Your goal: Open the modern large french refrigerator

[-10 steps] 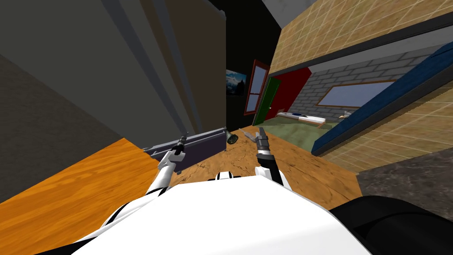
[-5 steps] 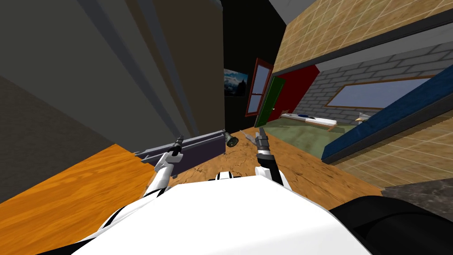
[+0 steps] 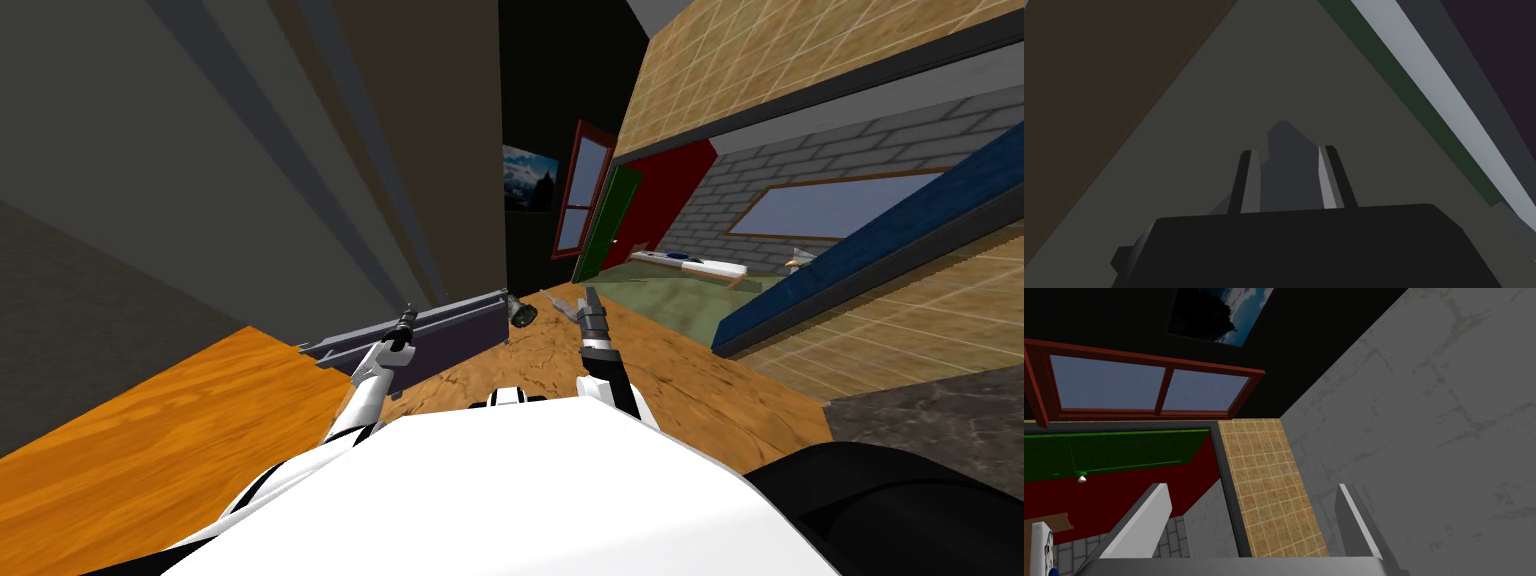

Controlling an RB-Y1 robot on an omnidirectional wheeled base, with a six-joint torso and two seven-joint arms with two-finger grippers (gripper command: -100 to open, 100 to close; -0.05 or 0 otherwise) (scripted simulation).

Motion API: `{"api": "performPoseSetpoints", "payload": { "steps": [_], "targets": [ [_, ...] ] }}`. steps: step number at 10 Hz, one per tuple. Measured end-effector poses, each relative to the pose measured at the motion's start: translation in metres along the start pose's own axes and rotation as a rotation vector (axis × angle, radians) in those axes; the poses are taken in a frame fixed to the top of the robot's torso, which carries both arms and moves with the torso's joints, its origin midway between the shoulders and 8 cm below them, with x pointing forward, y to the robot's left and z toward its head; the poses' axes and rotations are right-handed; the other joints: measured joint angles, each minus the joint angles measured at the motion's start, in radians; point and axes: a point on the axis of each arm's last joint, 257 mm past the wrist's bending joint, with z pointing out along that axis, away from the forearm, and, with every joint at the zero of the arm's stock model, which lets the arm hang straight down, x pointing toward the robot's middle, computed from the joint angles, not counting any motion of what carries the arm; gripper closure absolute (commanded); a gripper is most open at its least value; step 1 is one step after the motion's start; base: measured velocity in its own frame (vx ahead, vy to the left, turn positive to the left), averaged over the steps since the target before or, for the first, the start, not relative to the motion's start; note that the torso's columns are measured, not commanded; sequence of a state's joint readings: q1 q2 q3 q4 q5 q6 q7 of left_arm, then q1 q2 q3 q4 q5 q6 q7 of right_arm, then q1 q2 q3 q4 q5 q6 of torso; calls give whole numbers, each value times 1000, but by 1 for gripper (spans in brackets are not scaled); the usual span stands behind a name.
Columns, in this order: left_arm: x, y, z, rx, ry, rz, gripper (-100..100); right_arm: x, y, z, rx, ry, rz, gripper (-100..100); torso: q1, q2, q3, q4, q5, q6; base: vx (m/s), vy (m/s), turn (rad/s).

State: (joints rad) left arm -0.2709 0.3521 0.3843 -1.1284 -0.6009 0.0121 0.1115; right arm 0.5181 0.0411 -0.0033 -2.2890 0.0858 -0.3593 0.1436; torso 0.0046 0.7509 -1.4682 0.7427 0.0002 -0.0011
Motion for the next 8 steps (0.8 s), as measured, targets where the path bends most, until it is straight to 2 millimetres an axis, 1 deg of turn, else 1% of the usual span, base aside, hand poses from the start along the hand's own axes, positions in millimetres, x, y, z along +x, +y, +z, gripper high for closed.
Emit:
{"api": "performPoseSetpoints", "payload": {
  "steps": [2, 3, 5, 7, 8],
  "targets": [
    [19, -19, 5, 40, 41, 0, 100, 0, 0, 0, 0, 0, 0, 0, -3, -1, -1, 0, -2, -6, -329, 176, -120],
    [25, -28, 6, 60, 57, 5, 100, 0, 0, 0, 0, 0, 0, 0, -5, -7, -4, -2, -2, -3, -248, 133, -14],
    [30, -37, 8, 76, 74, 8, 100, 0, 0, 0, 0, 0, 0, 0, -6, -19, -12, -7, -1, 1, -227, 143, -115],
    [42, -50, 9, 107, 109, 14, 100, 0, 0, 0, 0, 0, 0, 0, 0, -11, -7, -4, 1, 1, -323, 220, -158],
    [49, -55, 10, 119, 127, 16, 100, 0, 0, 0, 0, 0, 0, 0, -3, -8, -5, -3, 1, 1, -346, 174, -109]
  ]
}}
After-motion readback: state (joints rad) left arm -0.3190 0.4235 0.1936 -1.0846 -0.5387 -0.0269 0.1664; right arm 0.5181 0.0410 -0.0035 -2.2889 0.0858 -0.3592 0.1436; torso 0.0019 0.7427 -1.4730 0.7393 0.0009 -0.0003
